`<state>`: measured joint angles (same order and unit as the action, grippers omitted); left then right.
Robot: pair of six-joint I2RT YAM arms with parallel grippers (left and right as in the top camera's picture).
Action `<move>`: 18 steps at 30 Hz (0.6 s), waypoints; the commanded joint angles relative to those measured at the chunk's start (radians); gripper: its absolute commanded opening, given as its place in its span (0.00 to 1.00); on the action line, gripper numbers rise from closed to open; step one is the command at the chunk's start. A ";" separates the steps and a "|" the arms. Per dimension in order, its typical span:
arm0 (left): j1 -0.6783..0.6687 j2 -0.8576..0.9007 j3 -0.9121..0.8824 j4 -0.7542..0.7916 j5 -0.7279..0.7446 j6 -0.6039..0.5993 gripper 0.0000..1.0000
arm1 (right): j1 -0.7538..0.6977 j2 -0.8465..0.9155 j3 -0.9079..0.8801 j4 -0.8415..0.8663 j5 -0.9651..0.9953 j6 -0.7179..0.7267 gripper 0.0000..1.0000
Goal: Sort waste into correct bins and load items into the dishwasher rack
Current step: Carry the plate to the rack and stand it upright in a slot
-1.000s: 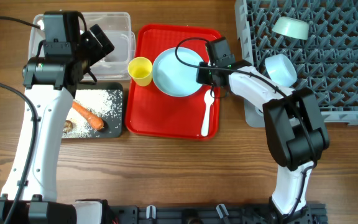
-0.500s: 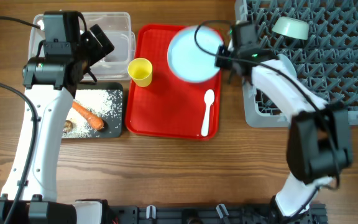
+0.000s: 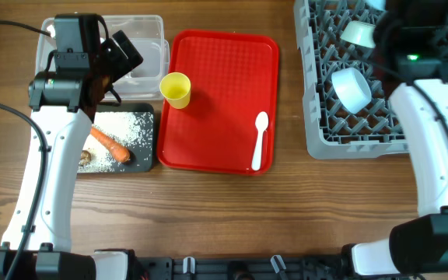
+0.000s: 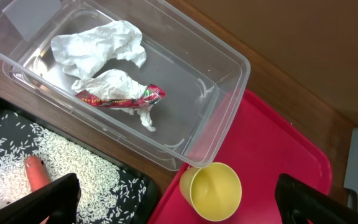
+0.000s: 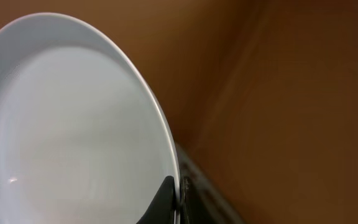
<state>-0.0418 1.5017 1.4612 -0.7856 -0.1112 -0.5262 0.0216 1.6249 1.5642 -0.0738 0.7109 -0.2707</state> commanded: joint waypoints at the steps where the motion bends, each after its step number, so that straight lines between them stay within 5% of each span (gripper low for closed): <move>1: 0.006 0.000 -0.002 -0.001 -0.010 -0.006 1.00 | -0.100 0.006 0.000 0.010 -0.068 -0.127 0.04; 8: 0.006 0.000 -0.002 -0.001 -0.010 -0.006 1.00 | -0.286 0.117 -0.002 -0.008 -0.242 -0.406 0.04; 18: 0.006 0.000 -0.002 -0.001 -0.010 -0.006 1.00 | -0.287 0.298 -0.002 -0.016 -0.207 -0.298 0.04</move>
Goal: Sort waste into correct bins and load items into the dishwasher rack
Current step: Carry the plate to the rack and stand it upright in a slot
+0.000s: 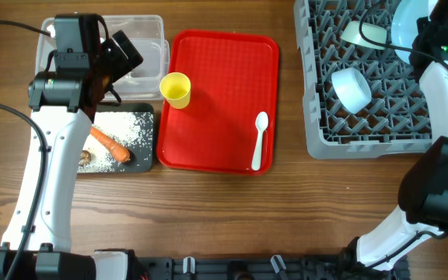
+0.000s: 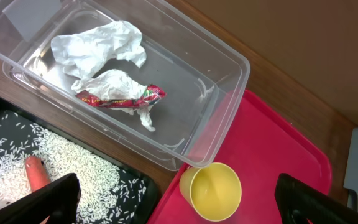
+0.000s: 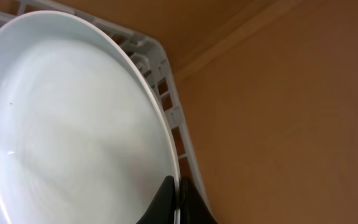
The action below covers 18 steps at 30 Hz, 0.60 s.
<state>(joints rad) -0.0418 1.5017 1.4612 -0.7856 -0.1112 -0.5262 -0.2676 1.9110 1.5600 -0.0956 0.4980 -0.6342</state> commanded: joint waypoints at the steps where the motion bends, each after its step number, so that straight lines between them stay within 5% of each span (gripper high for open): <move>1: 0.006 0.000 -0.002 -0.001 -0.010 -0.006 1.00 | 0.002 0.012 0.003 0.003 0.006 0.077 0.04; 6: 0.006 0.000 -0.002 -0.001 -0.010 -0.006 1.00 | 0.009 0.012 0.003 -0.027 -0.030 0.089 0.05; 7: 0.006 0.000 -0.002 -0.001 -0.010 -0.006 1.00 | 0.016 0.012 0.003 -0.033 -0.060 0.089 0.19; 8: 0.006 0.000 -0.002 -0.001 -0.010 -0.006 1.00 | 0.027 0.012 0.003 -0.045 -0.096 0.088 0.64; 9: 0.006 0.000 -0.002 -0.001 -0.010 -0.006 1.00 | 0.034 0.012 0.003 -0.053 -0.105 0.089 0.88; 10: 0.006 0.000 -0.002 -0.001 -0.010 -0.006 1.00 | 0.042 0.012 0.003 -0.058 -0.107 0.101 1.00; 18: 0.006 0.000 -0.002 -0.001 -0.010 -0.006 1.00 | 0.091 -0.099 0.003 -0.081 -0.123 0.200 1.00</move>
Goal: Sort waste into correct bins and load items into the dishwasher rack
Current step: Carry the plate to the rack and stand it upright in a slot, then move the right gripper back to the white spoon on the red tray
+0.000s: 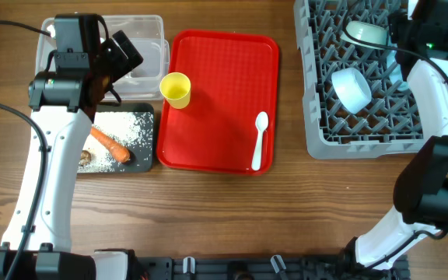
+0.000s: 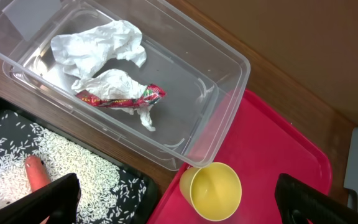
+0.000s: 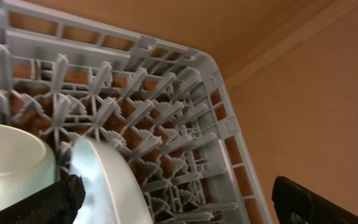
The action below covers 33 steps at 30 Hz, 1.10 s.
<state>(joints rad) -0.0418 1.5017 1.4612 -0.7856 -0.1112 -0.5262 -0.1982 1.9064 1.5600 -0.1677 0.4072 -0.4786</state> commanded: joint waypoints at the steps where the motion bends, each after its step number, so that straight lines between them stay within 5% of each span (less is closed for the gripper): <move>1: 0.006 0.000 -0.002 -0.001 -0.010 -0.006 1.00 | 0.029 -0.116 0.003 -0.017 -0.047 0.045 1.00; 5: 0.006 0.000 -0.002 -0.001 -0.010 -0.006 1.00 | 0.063 -0.217 0.003 -0.074 -0.247 0.145 1.00; 11: 0.006 0.000 -0.002 -0.001 -0.010 -0.006 1.00 | 0.084 -0.312 0.003 -0.143 -1.088 0.489 1.00; 13: 0.006 0.000 -0.002 -0.001 -0.010 -0.006 1.00 | 0.111 -0.288 0.003 -0.121 -1.189 0.536 1.00; 22: 0.006 0.000 -0.002 -0.001 -0.010 -0.006 1.00 | 0.436 -0.103 0.003 -0.152 -1.007 0.591 1.00; 33: 0.006 0.000 -0.002 -0.001 -0.010 -0.006 1.00 | 0.597 -0.090 0.003 -0.615 -0.626 0.608 1.00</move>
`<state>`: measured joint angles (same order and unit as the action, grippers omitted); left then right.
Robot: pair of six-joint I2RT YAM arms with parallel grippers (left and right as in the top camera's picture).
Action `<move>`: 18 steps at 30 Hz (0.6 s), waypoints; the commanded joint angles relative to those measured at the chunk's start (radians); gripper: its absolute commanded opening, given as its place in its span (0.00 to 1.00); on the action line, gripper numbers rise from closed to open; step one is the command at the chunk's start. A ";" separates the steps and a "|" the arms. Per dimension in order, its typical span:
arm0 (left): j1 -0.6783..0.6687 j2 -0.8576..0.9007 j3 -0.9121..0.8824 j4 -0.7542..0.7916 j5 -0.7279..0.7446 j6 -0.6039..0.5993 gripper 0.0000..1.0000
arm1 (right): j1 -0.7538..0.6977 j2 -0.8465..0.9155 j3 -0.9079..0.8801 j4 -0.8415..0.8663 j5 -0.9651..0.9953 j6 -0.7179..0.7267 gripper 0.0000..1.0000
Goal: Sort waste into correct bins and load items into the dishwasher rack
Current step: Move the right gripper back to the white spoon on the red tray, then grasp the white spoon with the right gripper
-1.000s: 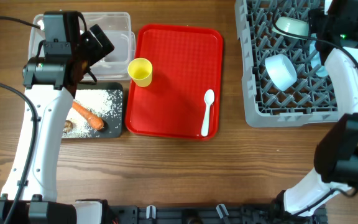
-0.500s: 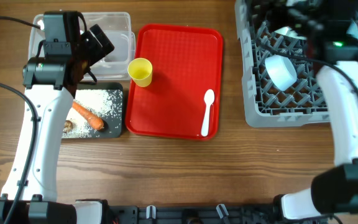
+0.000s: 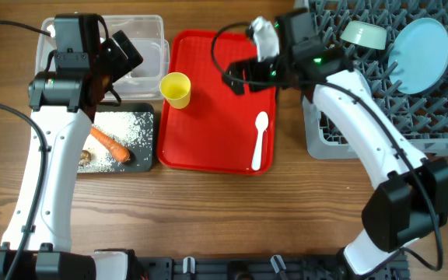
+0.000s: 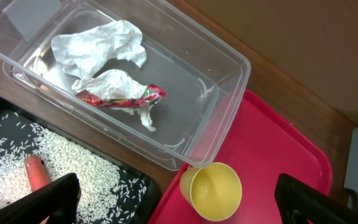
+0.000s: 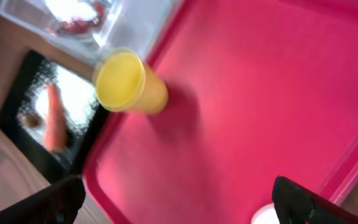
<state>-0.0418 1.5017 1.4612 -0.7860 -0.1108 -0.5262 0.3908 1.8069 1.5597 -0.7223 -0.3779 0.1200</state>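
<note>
A yellow cup (image 3: pixel 176 89) stands on the left edge of the red tray (image 3: pixel 224 117), also seen in the left wrist view (image 4: pixel 210 191) and the right wrist view (image 5: pixel 126 81). A white spoon (image 3: pixel 260 140) lies at the tray's right side. My right gripper (image 3: pixel 238 78) hangs open and empty over the tray's far part, right of the cup. My left gripper (image 3: pixel 123 54) is open above the clear bin (image 4: pixel 229 106), which holds crumpled wrappers (image 4: pixel 117 93). A pale blue plate (image 3: pixel 418 45) stands on edge in the grey rack (image 3: pixel 356 144).
A green bowl (image 3: pixel 362 33) sits in the rack's far part. A black tray (image 3: pixel 142 159) with rice and a carrot (image 3: pixel 109 144) lies in front of the clear bin. The right arm's forearm crosses the rack's left side.
My right gripper was open over the rack's far right corner; now it is open over the red tray near the yellow cup. The plate stays in the rack. The left arm has not moved.
My right gripper was shut on the plate's rim above the rack, then held it at the rack's far right corner. Then it was open with the plate standing in the rack. Now it is over the tray. The left arm stayed over the clear bin throughout.
</note>
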 commanded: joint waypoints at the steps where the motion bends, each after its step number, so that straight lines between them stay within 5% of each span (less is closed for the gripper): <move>1: 0.006 0.000 -0.002 -0.001 -0.010 -0.006 1.00 | 0.007 0.009 0.003 -0.086 0.174 0.010 1.00; 6: 0.006 0.000 -0.002 0.000 -0.010 -0.006 1.00 | 0.011 0.009 -0.004 -0.171 0.179 -0.019 1.00; 11: 0.006 0.000 -0.002 0.000 -0.010 -0.006 1.00 | 0.011 0.011 -0.057 -0.184 0.183 -0.048 0.80; 18: 0.006 0.000 -0.002 -0.001 -0.010 -0.006 1.00 | 0.024 0.012 -0.220 -0.144 0.158 0.018 0.68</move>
<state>-0.0418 1.5017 1.4612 -0.7856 -0.1112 -0.5262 0.4007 1.8080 1.3861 -0.8944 -0.2123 0.1078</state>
